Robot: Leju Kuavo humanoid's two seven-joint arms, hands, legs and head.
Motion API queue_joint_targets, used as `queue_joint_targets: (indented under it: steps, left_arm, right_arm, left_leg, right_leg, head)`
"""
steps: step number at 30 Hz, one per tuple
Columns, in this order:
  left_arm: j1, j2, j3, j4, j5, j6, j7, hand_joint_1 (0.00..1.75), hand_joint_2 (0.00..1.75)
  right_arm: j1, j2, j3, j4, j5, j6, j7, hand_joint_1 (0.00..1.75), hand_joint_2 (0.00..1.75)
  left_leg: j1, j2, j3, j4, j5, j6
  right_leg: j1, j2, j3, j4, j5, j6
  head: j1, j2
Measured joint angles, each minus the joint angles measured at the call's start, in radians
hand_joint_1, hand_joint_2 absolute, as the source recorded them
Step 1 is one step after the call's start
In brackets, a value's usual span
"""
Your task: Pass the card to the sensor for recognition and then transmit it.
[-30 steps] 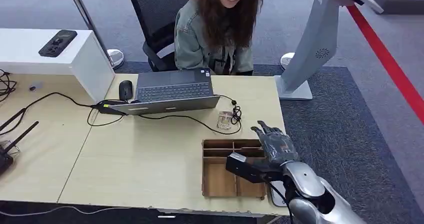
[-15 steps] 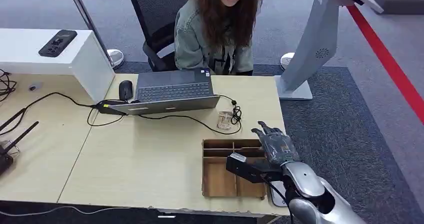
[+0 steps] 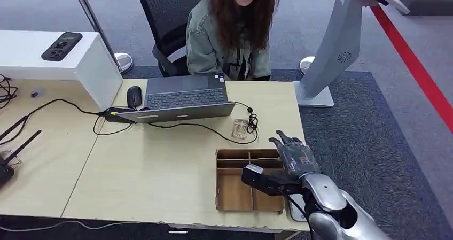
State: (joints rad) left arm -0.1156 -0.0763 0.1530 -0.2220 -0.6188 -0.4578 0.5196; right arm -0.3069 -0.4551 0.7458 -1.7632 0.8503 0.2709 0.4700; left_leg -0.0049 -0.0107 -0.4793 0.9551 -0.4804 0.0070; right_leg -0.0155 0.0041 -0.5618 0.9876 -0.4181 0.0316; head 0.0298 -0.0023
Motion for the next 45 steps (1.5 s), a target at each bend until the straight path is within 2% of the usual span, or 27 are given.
queue_joint_targets:
  steps: [5,13,23,31,38,45]
  left_arm:
    - [0.000,0.000,0.000,0.000,0.000,0.000,0.000,0.00,0.00]
    - [0.000,0.000,-0.002,0.000,0.000,0.000,0.002,0.00,0.00]
    - [0.000,0.000,-0.002,0.000,0.000,0.000,0.003,0.00,0.00]
    - [0.000,0.000,-0.002,0.000,0.000,0.000,0.003,0.00,0.00]
    - [0.000,0.000,-0.003,0.000,0.000,0.000,0.003,0.00,0.00]
    - [0.000,0.000,-0.004,0.000,0.001,0.000,0.003,0.00,0.00]
  right_arm:
    - [0.000,0.005,0.001,0.004,-0.001,-0.002,-0.001,0.42,1.75]
    - [-0.002,0.020,0.004,0.005,0.002,-0.003,-0.003,0.54,1.75]
    - [-0.003,0.029,0.010,0.010,0.004,-0.006,-0.008,0.54,1.75]
    - [-0.003,0.032,0.011,0.014,0.005,-0.006,-0.008,0.61,1.75]
    - [-0.006,0.039,0.018,0.024,0.005,-0.014,-0.010,0.75,1.75]
    - [-0.016,0.045,0.026,0.035,0.007,-0.019,-0.018,0.79,1.75]
  left_leg:
    - [0.000,0.000,0.000,0.000,0.000,0.000]
    - [0.000,0.000,0.000,0.000,0.000,0.000]
    - [0.000,0.000,0.000,0.000,0.000,0.000]
    - [0.000,0.000,0.000,0.000,0.000,0.000]
    - [0.000,0.000,0.000,0.000,0.000,0.000]
    - [0.000,0.000,0.000,0.000,0.000,0.000]
  right_leg:
    - [0.000,0.000,0.000,0.000,0.000,0.000]
    - [0.000,0.000,0.000,0.000,0.000,0.000]
    - [0.000,0.000,0.000,0.000,0.000,0.000]
    - [0.000,0.000,0.000,0.000,0.000,0.000]
    - [0.000,0.000,0.000,0.000,0.000,0.000]
    - [0.000,0.000,0.000,0.000,0.000,0.000]
  head:
    - [0.000,0.000]
    - [0.000,0.000]
    - [0.000,0.000]
    - [0.000,0.000]
    - [0.000,0.000]
    - [0.000,0.000]
